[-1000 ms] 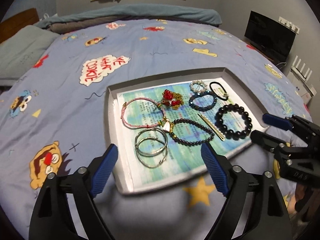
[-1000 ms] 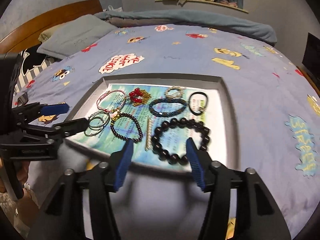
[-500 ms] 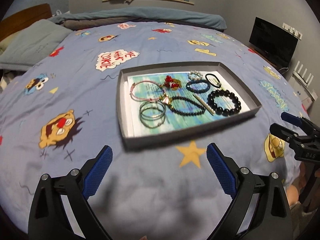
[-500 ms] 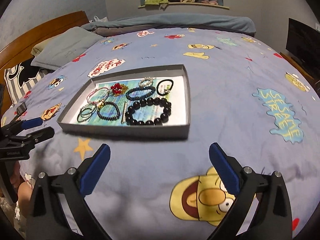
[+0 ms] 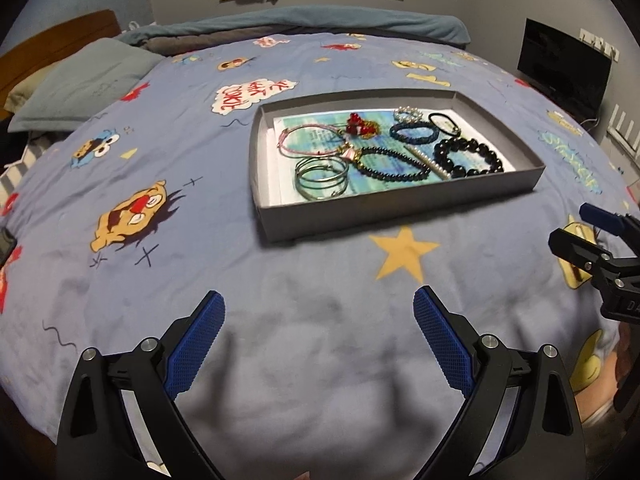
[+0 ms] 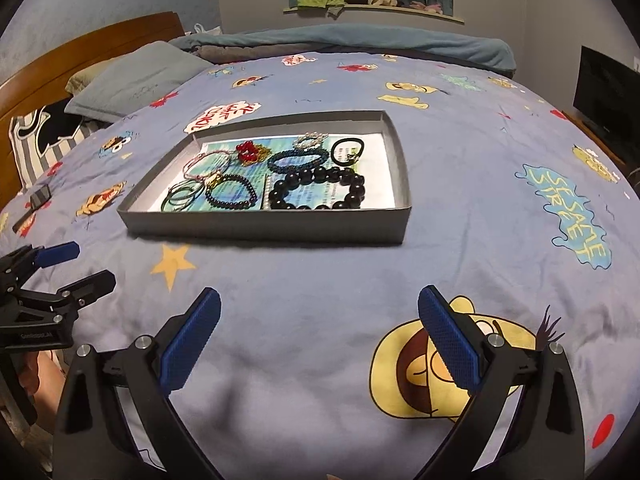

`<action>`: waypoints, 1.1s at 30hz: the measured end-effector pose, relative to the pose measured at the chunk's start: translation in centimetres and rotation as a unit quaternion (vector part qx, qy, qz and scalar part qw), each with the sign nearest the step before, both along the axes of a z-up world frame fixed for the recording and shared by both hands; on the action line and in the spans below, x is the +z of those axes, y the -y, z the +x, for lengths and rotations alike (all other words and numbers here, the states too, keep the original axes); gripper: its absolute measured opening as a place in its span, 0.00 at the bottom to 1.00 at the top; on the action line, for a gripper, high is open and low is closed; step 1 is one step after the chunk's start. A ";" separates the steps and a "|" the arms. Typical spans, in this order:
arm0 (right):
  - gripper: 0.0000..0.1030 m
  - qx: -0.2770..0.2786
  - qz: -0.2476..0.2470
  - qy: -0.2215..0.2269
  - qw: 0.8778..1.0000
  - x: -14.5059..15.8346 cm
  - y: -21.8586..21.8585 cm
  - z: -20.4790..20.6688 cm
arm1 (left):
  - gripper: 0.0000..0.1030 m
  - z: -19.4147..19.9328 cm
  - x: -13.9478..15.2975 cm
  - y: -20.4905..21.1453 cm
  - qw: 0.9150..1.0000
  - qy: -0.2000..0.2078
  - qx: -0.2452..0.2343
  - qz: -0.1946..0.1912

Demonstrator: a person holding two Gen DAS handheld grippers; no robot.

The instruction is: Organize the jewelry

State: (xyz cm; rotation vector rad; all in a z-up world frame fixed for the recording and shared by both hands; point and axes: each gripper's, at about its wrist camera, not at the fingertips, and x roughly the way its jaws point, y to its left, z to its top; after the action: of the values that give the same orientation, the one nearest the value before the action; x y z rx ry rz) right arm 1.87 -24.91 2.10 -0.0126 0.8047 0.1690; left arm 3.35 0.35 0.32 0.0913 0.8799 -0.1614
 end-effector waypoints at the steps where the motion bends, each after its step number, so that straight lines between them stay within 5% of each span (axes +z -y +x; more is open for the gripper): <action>1: 0.95 -0.001 -0.002 0.002 1.000 -0.1 -0.1 -0.1 | 0.92 0.0 -0.1 0.0 1.000 0.001 0.001 0.004; 33: 0.95 -0.007 0.003 0.001 1.000 -0.2 0.2 -0.1 | 0.92 0.0 -0.3 0.1 1.000 0.003 0.001 0.006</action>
State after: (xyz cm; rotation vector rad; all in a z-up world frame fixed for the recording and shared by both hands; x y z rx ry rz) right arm 1.76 -25.09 1.85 -0.0013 0.8027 0.1584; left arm 3.31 0.26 0.02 0.1024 0.8751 -0.1545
